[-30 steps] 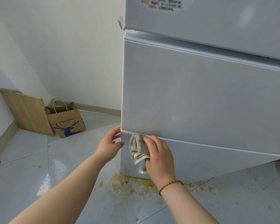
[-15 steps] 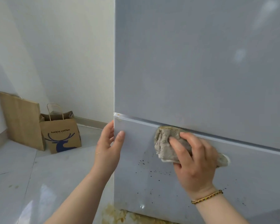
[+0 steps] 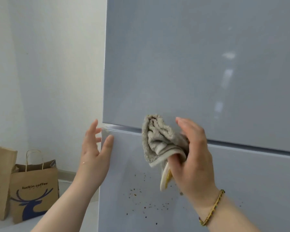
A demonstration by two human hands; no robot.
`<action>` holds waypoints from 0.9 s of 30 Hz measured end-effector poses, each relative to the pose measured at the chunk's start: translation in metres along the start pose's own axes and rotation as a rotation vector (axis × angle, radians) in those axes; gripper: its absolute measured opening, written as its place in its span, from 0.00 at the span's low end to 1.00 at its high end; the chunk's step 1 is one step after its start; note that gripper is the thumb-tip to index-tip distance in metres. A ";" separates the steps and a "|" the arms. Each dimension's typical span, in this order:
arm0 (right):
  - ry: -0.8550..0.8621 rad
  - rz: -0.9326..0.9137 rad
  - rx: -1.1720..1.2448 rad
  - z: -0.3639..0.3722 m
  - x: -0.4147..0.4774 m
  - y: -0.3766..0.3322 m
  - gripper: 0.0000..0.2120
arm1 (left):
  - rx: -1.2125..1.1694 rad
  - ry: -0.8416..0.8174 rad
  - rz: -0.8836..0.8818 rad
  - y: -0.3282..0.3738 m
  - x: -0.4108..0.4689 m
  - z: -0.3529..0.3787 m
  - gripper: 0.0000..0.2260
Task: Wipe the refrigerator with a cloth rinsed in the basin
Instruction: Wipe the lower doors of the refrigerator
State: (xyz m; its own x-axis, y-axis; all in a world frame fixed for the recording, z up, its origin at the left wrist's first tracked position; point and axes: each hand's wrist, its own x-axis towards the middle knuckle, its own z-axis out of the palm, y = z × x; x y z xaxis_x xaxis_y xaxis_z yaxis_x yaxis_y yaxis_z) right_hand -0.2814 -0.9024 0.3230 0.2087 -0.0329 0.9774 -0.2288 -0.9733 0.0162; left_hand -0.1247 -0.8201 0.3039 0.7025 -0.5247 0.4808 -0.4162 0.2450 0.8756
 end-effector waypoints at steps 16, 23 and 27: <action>0.283 -0.019 -0.470 0.016 0.066 -0.007 0.09 | 0.034 -0.016 0.126 0.022 0.019 0.017 0.30; 0.140 0.317 -0.565 0.043 0.039 -0.042 0.27 | -0.022 -0.013 0.104 0.025 0.019 0.015 0.29; 0.178 0.207 -0.519 0.045 0.042 -0.019 0.26 | -0.073 -0.012 0.086 0.024 0.023 0.007 0.27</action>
State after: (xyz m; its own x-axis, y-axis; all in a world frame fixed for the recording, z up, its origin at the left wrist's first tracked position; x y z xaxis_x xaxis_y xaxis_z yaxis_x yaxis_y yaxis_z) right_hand -0.2259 -0.8956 0.3543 -0.0424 -0.1282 0.9908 -0.6927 -0.7109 -0.1216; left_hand -0.1229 -0.8321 0.3355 0.6590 -0.5087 0.5540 -0.4312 0.3479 0.8325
